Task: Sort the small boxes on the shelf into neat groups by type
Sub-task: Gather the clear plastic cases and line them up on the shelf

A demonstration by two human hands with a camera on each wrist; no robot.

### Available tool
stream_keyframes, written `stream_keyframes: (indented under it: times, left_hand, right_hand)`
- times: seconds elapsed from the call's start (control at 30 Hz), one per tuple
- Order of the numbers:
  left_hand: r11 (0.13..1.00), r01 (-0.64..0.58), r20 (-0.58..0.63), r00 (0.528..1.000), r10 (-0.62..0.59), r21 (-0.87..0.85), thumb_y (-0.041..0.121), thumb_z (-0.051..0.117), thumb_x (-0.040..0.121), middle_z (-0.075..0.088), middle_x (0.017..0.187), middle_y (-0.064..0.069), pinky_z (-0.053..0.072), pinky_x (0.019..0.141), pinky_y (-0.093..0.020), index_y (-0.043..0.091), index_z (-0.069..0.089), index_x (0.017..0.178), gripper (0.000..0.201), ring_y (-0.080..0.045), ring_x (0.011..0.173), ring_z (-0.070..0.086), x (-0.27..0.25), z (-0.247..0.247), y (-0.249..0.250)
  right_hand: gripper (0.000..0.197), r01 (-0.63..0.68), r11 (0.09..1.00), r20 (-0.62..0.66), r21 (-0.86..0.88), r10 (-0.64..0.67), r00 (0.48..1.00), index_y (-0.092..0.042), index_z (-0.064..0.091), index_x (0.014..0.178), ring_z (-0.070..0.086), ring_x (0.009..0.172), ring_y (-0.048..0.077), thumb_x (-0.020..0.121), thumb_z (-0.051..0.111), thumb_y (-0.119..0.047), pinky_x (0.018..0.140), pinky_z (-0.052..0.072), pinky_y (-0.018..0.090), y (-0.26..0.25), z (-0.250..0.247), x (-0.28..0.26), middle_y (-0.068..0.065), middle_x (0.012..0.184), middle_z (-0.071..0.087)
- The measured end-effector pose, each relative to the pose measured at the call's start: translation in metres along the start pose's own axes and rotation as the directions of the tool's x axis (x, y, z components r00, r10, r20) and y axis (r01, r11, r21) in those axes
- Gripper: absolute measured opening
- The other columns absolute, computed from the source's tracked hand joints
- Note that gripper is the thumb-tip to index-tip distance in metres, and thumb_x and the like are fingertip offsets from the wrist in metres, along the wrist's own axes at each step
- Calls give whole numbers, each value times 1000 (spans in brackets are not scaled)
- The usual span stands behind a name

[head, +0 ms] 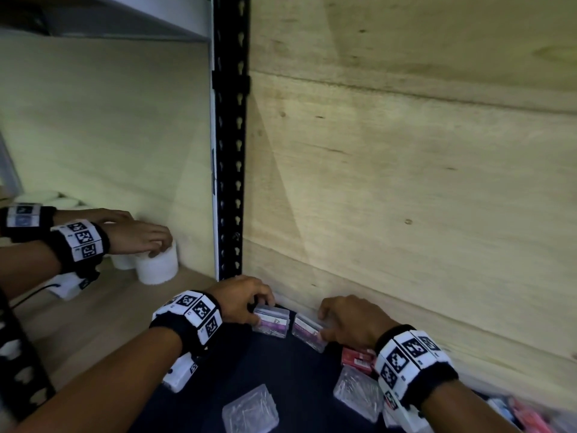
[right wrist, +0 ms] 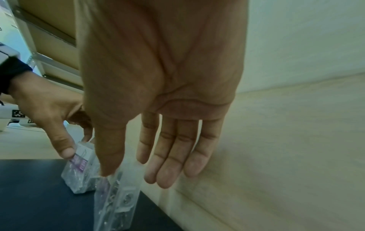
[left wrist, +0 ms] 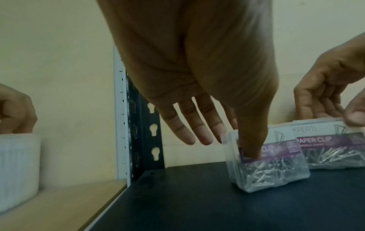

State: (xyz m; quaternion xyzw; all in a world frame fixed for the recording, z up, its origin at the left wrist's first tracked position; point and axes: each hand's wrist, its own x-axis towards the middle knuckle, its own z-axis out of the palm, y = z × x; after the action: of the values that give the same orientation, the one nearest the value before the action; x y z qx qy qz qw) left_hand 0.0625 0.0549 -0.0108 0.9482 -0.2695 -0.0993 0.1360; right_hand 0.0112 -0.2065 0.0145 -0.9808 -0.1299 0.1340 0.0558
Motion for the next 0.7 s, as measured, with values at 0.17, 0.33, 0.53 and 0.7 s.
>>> stream_keyframes:
  times: [0.17, 0.33, 0.53, 0.7]
  left_hand:
    - [999, 0, -52, 999, 2, 36, 29, 75, 79, 60, 104, 12, 51, 80, -26, 35, 64, 116, 38, -6, 89, 55, 3, -3, -8]
    - [997, 43, -77, 996, -39, 57, 25, 73, 82, 61, 112, 8, 48, 81, -23, 30, 64, 120, 39, -5, 89, 51, 6, -8, -18]
    - [995, 81, -126, 989, -74, 51, 22, 71, 85, 53, 96, 10, 43, 78, -21, 31, 64, 123, 40, -4, 86, 46, 12, -9, -24]
    - [996, 68, -179, 982, -55, 64, 20, 70, 87, 50, 93, 11, 37, 74, -19, 30, 65, 123, 38, -3, 84, 44, 15, -7, -29]
  right_hand:
    - [38, 3, 1000, -46, -10, -4, 999, -28, 59, 118, 61, 99, 20, 86, 69, -44, 83, 50, 33, -6, 2, 7, -2, 115, 64]
    - [36, -16, 1000, -70, 20, 18, 997, -28, 62, 116, 62, 98, 20, 85, 71, -43, 83, 51, 32, -10, 4, 17, -2, 113, 65]
    - [36, -39, 999, -120, 23, 41, 992, -28, 63, 116, 63, 99, 22, 84, 71, -39, 81, 52, 31, -19, 6, 28, -1, 113, 66]
    - [36, -54, 998, -160, -25, 49, 986, -25, 62, 121, 62, 102, 25, 87, 68, -35, 77, 47, 30, -24, 9, 35, 4, 117, 63]
